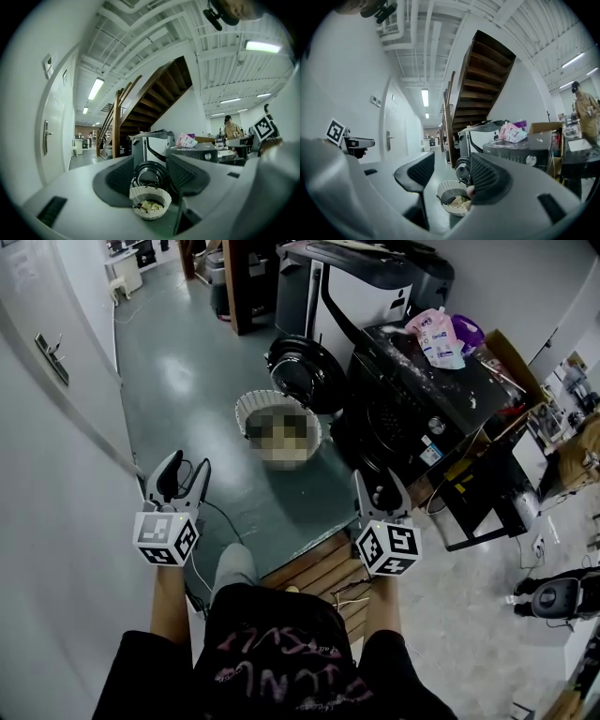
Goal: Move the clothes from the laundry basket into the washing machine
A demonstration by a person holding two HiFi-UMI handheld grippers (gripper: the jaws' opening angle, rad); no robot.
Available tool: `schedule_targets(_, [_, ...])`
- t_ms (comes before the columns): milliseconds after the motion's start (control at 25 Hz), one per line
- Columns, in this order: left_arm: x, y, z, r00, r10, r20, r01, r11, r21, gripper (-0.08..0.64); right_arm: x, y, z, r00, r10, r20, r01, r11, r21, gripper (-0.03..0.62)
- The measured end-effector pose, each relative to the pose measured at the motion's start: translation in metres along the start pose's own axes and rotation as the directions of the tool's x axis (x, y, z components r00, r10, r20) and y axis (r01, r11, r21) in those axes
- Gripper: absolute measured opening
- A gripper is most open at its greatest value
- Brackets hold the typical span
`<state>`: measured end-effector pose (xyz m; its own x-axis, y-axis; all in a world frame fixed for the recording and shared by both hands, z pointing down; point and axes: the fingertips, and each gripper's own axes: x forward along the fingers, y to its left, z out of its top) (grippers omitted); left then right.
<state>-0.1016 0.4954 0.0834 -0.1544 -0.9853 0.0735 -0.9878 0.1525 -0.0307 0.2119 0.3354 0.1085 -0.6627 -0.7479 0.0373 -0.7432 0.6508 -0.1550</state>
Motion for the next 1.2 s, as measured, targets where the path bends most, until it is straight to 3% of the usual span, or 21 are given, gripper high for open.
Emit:
schedule_targets(200, [-0.003,-0.001,0.001,1.000,-0.003,0.004,0.003,1.000,0.000,0.253,-0.003,0.001,0.001,1.000,0.008,0.009,-0.008,1.000,0.010,0.247])
schedule_targets(600, [-0.005,-0.001,0.002,1.000,-0.010,0.010,0.010,1.000,-0.004,0.313,-0.003,0.003,0.003,1.000,0.014,0.013,-0.014,1.000,0.009,0.360])
schedule_targets(1200, [0.006,0.000,-0.004,1.000,-0.020,0.000,0.020,1.000,-0.009,0.367,0.006,0.007,-0.003,1.000,0.029,0.005,-0.029,0.999,0.013,0.433])
